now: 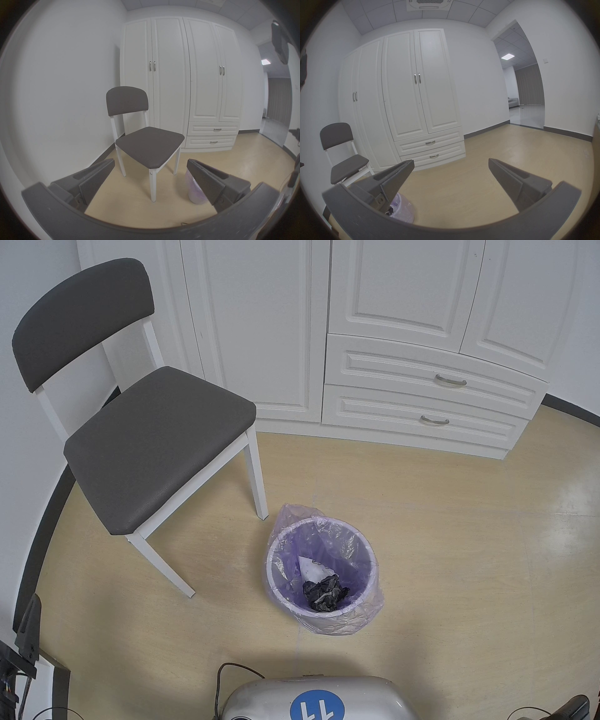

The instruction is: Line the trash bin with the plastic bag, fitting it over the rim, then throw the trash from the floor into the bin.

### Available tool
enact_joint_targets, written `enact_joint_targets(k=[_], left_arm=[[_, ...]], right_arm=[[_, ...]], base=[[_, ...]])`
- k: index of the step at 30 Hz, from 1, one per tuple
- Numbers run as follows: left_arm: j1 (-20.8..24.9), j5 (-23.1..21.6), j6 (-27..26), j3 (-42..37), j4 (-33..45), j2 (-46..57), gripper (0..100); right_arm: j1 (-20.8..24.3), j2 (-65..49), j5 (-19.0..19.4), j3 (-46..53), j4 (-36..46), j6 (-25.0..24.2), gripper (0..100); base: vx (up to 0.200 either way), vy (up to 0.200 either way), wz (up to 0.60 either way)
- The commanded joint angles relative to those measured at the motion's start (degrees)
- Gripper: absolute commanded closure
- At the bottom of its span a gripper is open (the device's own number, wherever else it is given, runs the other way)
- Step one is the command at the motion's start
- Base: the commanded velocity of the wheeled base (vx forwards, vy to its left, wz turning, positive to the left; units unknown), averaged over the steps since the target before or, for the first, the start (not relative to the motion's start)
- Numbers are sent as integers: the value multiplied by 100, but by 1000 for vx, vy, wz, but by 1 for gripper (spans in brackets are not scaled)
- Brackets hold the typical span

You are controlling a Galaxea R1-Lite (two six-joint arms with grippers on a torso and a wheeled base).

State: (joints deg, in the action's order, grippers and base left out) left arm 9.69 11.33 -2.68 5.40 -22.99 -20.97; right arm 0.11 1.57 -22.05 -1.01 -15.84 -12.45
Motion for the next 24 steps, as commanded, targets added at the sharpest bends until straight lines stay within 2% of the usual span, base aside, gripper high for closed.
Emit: enact_joint_targets(k=[1,3,8,12,15,20,24], left_arm=[[-99,28,-242,93,383,647,0],[-301,19,-286,49,445,787,0],[-486,10,-329,49,638,1104,0],[-670,19,-312,22,752,1385,0],[-1039,1,-312,-4,796,1886,0],[-1039,177,-277,-320,647,1947,0],[-996,159,-215,-540,1095,2088,0]], right_arm=[[-11,-157,166,101,10,181,0],[-11,-157,263,101,-25,357,0],[-11,-157,351,101,-86,638,0],[-11,-157,447,101,-86,673,0],[-11,-157,456,101,-95,752,0],[-11,-157,474,101,-78,928,0],[-11,-157,623,101,28,1086,0]], base=[[0,0,0],[0,0,0],[0,0,0],[0,0,0],[0,0,0],[0,0,0],[0,0,0]])
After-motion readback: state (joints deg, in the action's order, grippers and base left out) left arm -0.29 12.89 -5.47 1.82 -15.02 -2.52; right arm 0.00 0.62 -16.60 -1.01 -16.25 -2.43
